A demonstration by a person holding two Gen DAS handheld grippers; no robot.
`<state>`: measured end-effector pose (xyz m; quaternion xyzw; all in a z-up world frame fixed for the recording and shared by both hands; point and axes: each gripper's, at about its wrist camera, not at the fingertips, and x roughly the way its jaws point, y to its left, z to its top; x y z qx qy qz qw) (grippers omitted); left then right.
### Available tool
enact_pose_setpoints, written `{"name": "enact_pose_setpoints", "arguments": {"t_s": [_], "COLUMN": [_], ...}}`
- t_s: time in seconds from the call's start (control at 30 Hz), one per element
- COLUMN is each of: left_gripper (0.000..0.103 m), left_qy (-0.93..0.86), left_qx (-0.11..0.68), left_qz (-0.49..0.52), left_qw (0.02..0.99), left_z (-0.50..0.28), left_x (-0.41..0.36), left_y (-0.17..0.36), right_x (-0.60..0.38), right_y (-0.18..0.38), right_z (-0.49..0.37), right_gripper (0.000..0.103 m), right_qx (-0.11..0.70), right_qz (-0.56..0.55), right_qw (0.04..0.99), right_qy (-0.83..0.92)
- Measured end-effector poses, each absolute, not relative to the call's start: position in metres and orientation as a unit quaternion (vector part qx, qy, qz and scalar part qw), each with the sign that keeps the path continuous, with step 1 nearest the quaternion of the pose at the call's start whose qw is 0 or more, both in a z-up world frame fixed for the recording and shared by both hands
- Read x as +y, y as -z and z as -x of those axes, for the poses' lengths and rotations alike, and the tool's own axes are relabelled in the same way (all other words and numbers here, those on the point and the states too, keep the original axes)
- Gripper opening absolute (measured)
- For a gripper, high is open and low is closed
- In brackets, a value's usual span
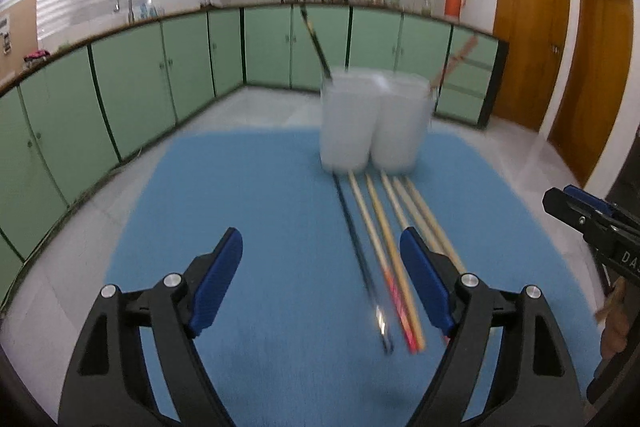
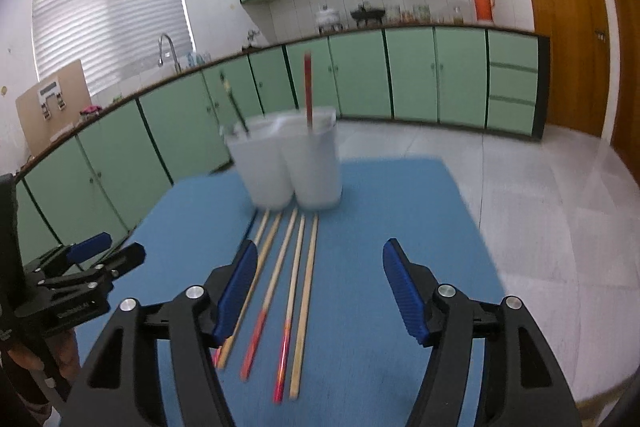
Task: Organize utensils
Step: 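Withdraw both tools from the holder back over the remaining chopsticks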
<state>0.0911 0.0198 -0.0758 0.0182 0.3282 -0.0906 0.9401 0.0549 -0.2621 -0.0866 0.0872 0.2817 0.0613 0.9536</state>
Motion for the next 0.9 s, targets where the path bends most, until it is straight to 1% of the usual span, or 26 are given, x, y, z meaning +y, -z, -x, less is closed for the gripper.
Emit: {"name": "enact_pose_setpoints", "arguments": {"t_s": [0.23,0.3,0.33,0.67,0.8,0.9], "left_gripper": [0.078,0.078,0.078,0.078,0.078,0.079], "left_qy": [0.092,0.092,0.092,0.088,0.088,0.087], "left_qx": [0.37,0.377,0.379,0.389,0.39,0.392], "left_qz": [-0.026,-0.028,-0.029,-0.028,-0.027,-0.027], "left_qw": [0.924,0.921,0.92,0.917,0.916,0.916], "left_z": [-0.075,-0.072,-0.069,-0.059,-0.06,-0.061], "left_x": [0.021,0.022,0.023,0.022,0.021,0.022], "left_y": [0.108,0.113,0.115,0.122,0.121,0.121], "right_x": [-0.247,-0.24,-0.237,-0.228,-0.224,-0.219], "right_y": [0.146,0.156,0.16,0.171,0.174,0.174], "right_z": [-0.025,-0.018,-0.015,-0.015,-0.019,-0.023], "right_gripper": [0.05,0.043,0.042,0.021,0.015,0.014], "right_qx": [0.356,0.37,0.376,0.387,0.395,0.397], "right_qz": [-0.086,-0.077,-0.072,-0.05,-0.041,-0.035], "right_qw": [0.928,0.923,0.921,0.918,0.915,0.914], "right_qy": [-0.067,-0.07,-0.073,-0.073,-0.072,-0.071]}}
